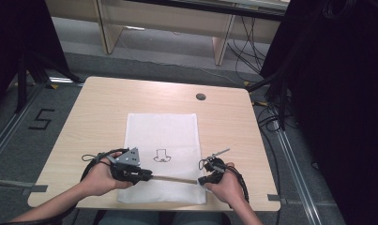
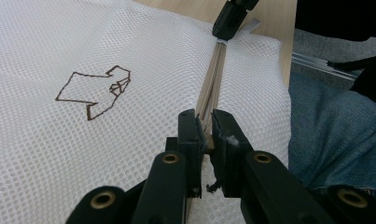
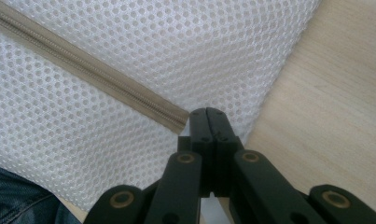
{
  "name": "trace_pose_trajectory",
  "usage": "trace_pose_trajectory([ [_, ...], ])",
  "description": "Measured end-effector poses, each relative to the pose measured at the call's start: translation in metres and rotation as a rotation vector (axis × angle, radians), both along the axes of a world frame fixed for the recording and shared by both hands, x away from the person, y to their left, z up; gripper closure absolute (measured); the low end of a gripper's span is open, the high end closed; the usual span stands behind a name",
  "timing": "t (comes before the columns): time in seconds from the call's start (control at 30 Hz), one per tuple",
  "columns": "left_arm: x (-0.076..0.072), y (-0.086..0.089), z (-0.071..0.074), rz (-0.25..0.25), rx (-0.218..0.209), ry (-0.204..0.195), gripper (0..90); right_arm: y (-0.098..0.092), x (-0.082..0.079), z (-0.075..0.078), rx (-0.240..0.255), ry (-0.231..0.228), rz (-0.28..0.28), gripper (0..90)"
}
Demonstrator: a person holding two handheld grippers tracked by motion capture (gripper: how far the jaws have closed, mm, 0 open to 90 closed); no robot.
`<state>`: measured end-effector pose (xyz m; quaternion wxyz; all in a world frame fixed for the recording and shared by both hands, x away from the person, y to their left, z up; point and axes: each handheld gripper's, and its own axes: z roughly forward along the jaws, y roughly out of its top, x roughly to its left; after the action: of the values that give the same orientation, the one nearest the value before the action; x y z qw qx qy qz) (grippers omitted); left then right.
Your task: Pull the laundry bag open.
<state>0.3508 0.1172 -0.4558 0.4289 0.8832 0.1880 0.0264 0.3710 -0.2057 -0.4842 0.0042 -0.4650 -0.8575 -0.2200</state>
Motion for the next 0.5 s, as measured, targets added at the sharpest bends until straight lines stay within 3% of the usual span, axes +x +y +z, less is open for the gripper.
trace_pose_trajectory([
  [0.03, 0.0, 0.001, 0.001, -0.002, 0.014, -0.007, 82.2, 0.0, 0.0, 0.0, 0.001, -0.002, -0.002, 90.0],
  [0.07, -0.001, 0.001, 0.0, 0.004, -0.005, 0.004, 82.2, 0.0, 0.0, 0.0, 0.0, -0.002, -0.001, 90.0],
  [0.1, 0.001, 0.002, 0.001, -0.009, 0.01, -0.016, 82.2, 0.0, 0.0, 0.0, 0.0, -0.001, -0.001, 90.0],
  [0.2, -0.002, 0.004, 0.001, 0.014, -0.006, 0.0, 82.1, 0.0, 0.0, 0.0, 0.002, 0.0, -0.001, 90.0],
  [0.23, 0.0, 0.005, 0.002, -0.003, 0.007, -0.015, 82.2, 0.0, 0.0, 0.0, 0.0, 0.0, -0.001, 90.0],
  [0.3, -0.002, 0.006, 0.001, 0.014, -0.008, 0.003, 82.2, 0.0, 0.0, 0.0, -0.002, 0.0, 0.0, 90.0],
  [0.33, -0.001, 0.008, 0.001, 0.008, 0.008, -0.007, 82.2, 0.0, 0.0, 0.0, -0.001, 0.0, 0.0, 90.0],
  [0.5, -0.002, 0.012, 0.001, 0.015, 0.003, -0.002, 82.2, 0.0, 0.0, 0.0, -0.001, 0.002, 0.0, 90.0],
])
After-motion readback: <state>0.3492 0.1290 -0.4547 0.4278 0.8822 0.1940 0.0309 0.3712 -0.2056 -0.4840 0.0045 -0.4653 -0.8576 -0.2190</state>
